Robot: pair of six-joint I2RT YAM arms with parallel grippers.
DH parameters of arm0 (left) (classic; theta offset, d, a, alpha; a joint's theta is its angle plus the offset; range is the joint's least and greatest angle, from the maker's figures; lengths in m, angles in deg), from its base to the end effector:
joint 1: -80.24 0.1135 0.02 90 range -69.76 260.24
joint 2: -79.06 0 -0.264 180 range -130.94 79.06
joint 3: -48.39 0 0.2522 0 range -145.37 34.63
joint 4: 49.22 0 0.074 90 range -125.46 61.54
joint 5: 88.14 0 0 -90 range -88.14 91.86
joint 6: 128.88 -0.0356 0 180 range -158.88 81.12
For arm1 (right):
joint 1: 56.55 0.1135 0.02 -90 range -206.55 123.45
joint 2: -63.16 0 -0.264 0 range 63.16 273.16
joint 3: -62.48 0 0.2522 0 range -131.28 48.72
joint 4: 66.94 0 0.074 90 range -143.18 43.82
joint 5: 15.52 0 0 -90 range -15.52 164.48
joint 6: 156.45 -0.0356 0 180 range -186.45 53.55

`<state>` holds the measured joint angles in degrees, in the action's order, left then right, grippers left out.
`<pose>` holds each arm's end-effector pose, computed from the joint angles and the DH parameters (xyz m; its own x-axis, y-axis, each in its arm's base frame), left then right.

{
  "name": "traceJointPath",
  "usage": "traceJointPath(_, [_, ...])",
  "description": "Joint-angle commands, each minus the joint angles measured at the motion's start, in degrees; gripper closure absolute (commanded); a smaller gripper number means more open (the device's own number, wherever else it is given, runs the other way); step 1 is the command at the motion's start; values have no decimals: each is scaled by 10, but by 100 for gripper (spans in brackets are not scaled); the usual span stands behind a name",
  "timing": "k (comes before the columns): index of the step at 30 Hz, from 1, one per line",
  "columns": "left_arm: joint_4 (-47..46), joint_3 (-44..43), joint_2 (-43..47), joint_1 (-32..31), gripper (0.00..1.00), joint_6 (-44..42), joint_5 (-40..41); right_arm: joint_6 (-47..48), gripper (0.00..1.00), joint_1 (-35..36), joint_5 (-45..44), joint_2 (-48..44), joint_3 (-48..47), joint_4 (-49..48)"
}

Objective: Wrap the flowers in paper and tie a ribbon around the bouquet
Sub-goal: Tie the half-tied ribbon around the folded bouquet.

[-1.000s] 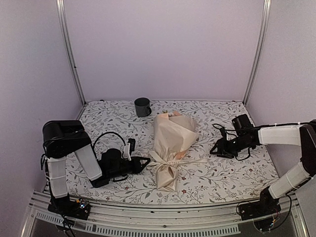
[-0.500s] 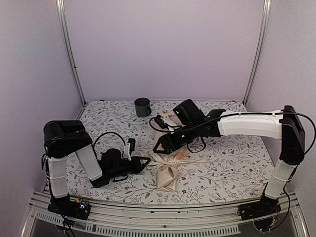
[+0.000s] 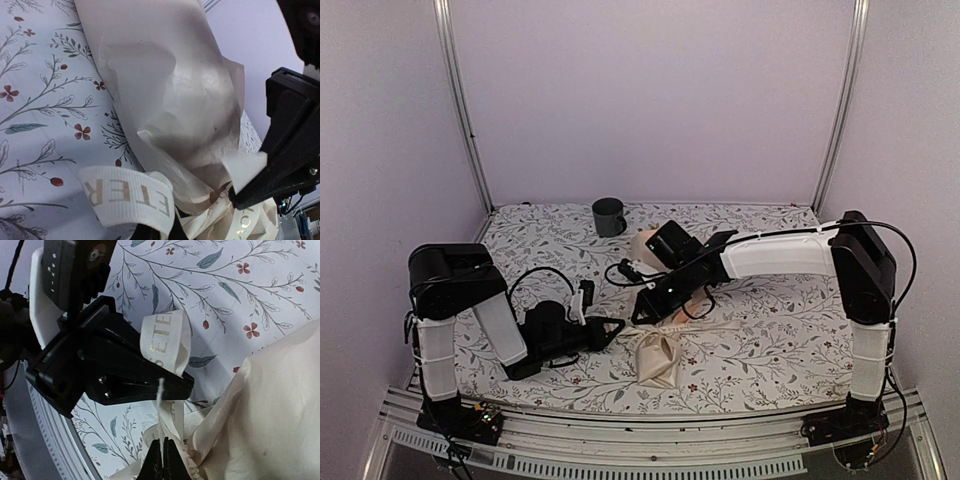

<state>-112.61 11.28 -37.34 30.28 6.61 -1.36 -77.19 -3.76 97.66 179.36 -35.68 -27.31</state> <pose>0.1848 -0.2230 0.0722 -0.6934 -0.2815 -0.6632 0.4345 0.5709 -0.6966 0.2510 0.3537 0.1821 -0.6622 -0.5888 -0.4634 -0.7492 0.5069 0.4264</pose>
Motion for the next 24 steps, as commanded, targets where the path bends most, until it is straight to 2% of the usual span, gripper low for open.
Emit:
traceJointPath(1, [16,1,-18,8,100,-4,-4,10,100,-2,107,-53,7,-27])
traceJointPath(7, [19,-3,-20,9,100,-4,-6,4,100,5,232,-185,80,-89])
traceJointPath(12, [25,-9,-23,10,100,-3,-13,23,100,43,240,-246,159,-74])
traceJointPath(13, [27,-10,-23,11,100,-4,-14,26,96,54,233,-248,172,-67])
traceJointPath(14, [28,-11,-23,10,100,-4,-15,26,88,65,215,-247,183,-55])
traceJointPath(16, [30,-13,-24,11,100,-4,-15,26,51,82,149,-236,181,-11])
traceJointPath(17, [30,-13,-24,11,100,-4,-17,26,41,85,114,-234,179,24])
traceJointPath(20, [31,-13,-23,11,100,-5,-17,26,26,85,37,-267,191,64])
traceJointPath(24, [32,-15,-24,11,100,-5,-19,26,3,68,-30,-356,228,48])
